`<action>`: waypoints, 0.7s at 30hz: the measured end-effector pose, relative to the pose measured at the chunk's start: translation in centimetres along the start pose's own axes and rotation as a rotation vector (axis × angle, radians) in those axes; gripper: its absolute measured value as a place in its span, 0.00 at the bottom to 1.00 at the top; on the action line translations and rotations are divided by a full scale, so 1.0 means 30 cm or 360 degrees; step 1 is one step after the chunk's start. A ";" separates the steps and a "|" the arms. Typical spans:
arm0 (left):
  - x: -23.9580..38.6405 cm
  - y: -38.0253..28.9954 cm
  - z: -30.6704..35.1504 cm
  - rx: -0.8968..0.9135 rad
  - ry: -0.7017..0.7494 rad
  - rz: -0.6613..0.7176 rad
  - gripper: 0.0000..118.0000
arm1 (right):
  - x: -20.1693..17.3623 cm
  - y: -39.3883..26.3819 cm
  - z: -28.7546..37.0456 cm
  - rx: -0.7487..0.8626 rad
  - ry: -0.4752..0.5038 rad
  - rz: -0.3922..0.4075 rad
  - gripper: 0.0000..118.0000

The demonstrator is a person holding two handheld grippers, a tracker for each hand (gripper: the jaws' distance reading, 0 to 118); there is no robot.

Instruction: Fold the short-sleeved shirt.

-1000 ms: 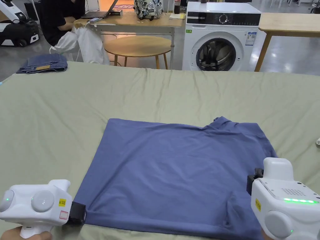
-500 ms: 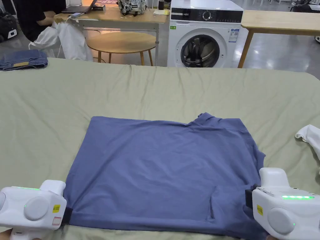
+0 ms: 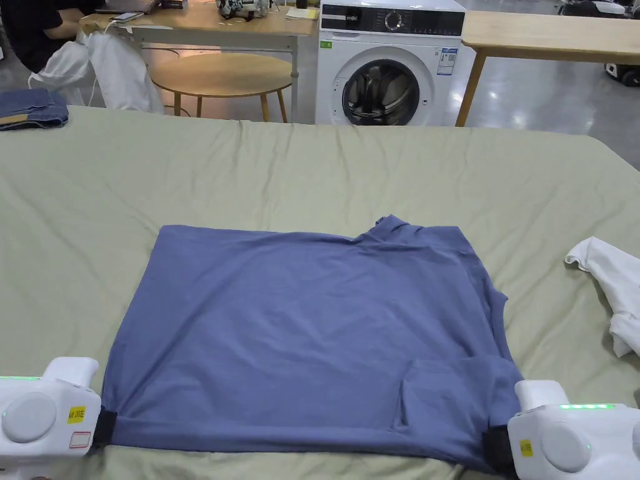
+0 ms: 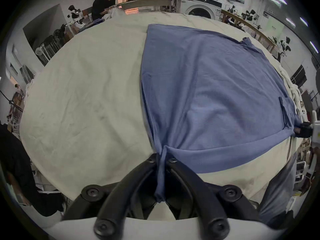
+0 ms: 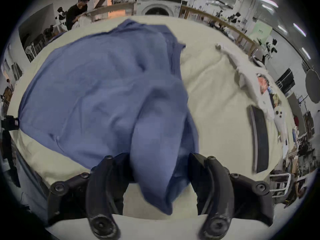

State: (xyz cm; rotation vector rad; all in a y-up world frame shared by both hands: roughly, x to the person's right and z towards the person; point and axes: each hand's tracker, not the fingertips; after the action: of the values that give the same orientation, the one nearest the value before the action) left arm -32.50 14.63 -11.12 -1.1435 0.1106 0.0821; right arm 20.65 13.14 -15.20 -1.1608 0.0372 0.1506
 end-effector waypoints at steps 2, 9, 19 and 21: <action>0.014 -0.005 0.010 -0.0001 0.0000 0.0000 0.00 | -0.013 -0.006 -0.016 0.0014 0.0006 -0.0001 0.47; 0.019 -0.009 0.026 0.0016 0.0004 0.0001 0.00 | -0.099 0.015 0.014 0.0026 -0.0031 0.0209 0.07; 0.002 0.031 0.138 0.0222 -0.0041 0.0037 0.00 | -0.007 0.068 0.169 0.0264 0.0076 0.0027 0.07; -0.005 0.074 0.158 0.0265 -0.0052 0.0049 0.00 | -0.005 0.107 0.199 0.0373 0.0066 0.0024 0.07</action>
State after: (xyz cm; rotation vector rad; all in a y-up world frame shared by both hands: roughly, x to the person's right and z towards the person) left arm -32.69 19.86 -11.17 -0.9737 0.1043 0.1165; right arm 19.77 19.84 -15.73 -0.9295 0.0977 0.1317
